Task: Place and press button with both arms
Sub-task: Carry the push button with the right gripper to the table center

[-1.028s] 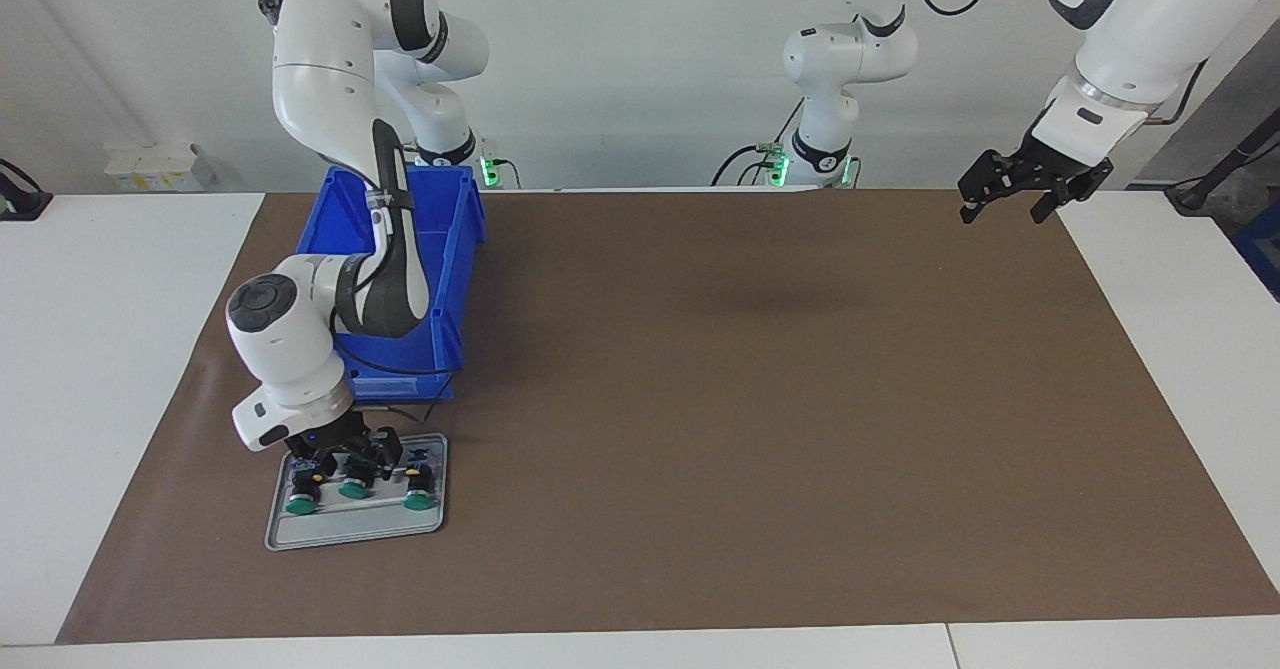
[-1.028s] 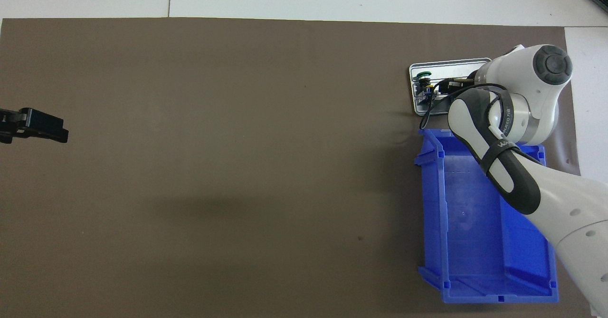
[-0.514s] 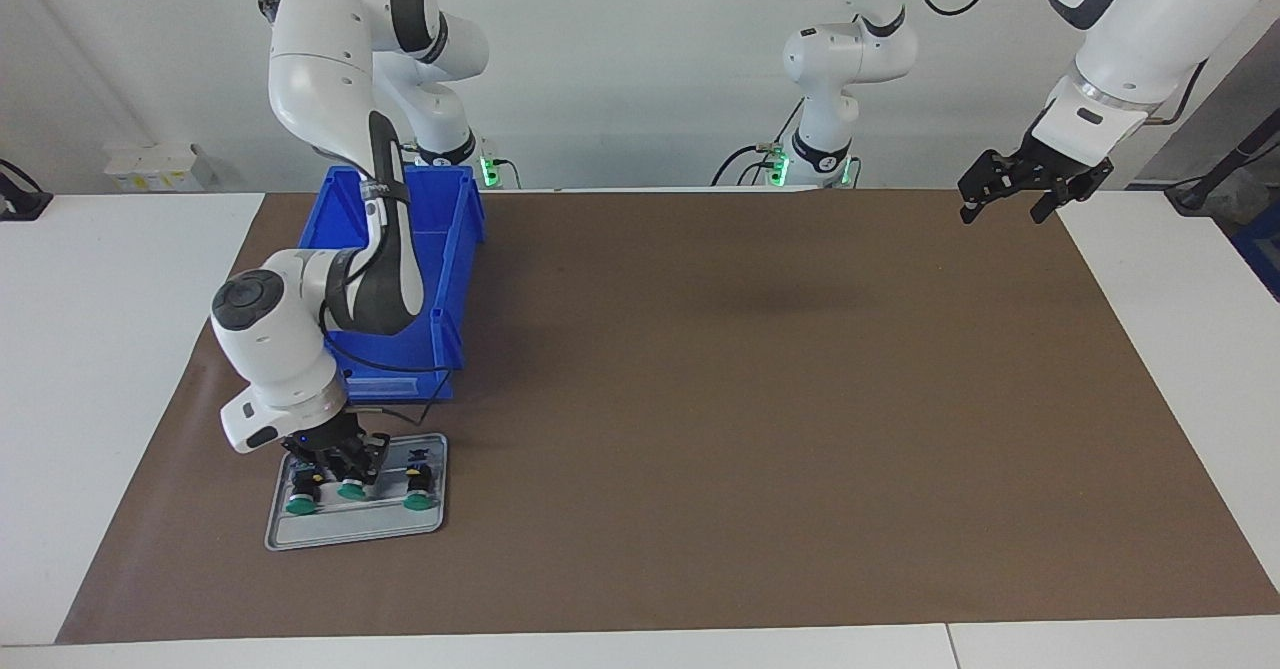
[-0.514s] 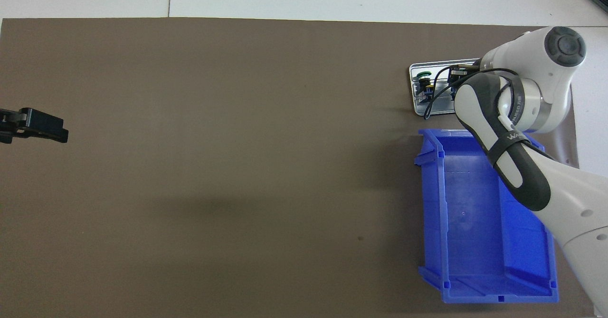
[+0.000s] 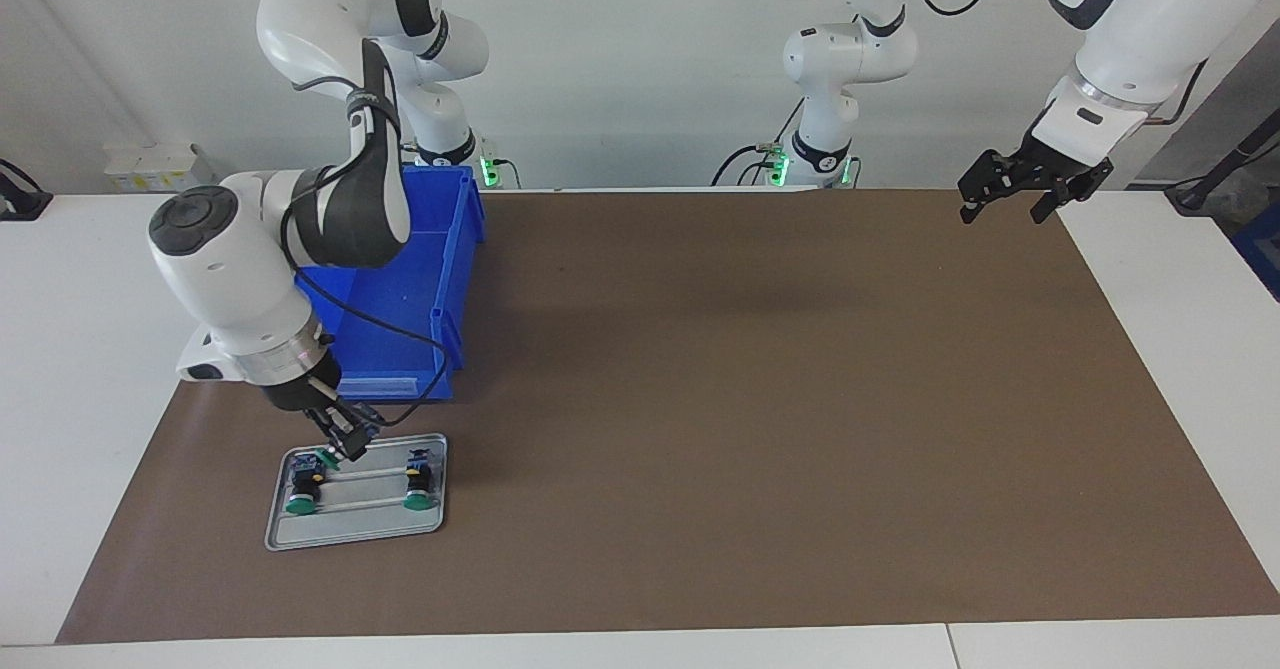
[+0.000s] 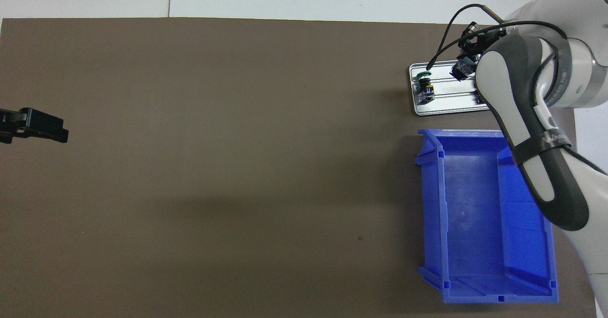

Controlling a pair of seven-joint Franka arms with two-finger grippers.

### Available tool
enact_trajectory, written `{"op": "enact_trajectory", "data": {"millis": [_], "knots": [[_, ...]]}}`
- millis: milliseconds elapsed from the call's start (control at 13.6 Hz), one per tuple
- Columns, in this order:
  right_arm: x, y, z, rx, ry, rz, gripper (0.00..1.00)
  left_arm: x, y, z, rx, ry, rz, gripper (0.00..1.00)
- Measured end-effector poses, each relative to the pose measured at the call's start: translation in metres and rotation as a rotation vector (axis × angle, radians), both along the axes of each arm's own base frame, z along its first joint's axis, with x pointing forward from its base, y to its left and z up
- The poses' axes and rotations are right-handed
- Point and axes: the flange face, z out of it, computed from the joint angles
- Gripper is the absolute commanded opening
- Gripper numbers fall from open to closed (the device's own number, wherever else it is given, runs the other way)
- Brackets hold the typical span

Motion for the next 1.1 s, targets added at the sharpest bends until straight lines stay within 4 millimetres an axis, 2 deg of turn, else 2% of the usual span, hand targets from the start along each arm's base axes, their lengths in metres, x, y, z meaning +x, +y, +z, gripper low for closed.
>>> {"op": "enact_trajectory", "data": {"millis": [147, 367, 734, 881, 1102], "knots": [[-0.015, 0.062, 0.011, -0.005, 0.034, -0.167, 0.00, 0.000, 0.000, 0.000, 0.000, 0.000, 0.000, 1.00], [-0.040, 0.163, 0.014, 0.019, 0.030, -0.388, 0.00, 0.000, 0.000, 0.000, 0.000, 0.000, 0.000, 1.00], [-0.098, 0.301, 0.005, 0.034, 0.014, -0.609, 0.00, 0.000, 0.000, 0.000, 0.000, 0.000, 0.000, 1.00], [-0.123, 0.346, -0.012, 0.025, 0.021, -0.635, 0.00, 0.000, 0.000, 0.000, 0.000, 0.000, 0.000, 1.00], [-0.156, 0.411, -0.066, 0.000, -0.007, -0.657, 0.00, 0.000, 0.000, 0.000, 0.000, 0.000, 0.000, 1.00]]}}
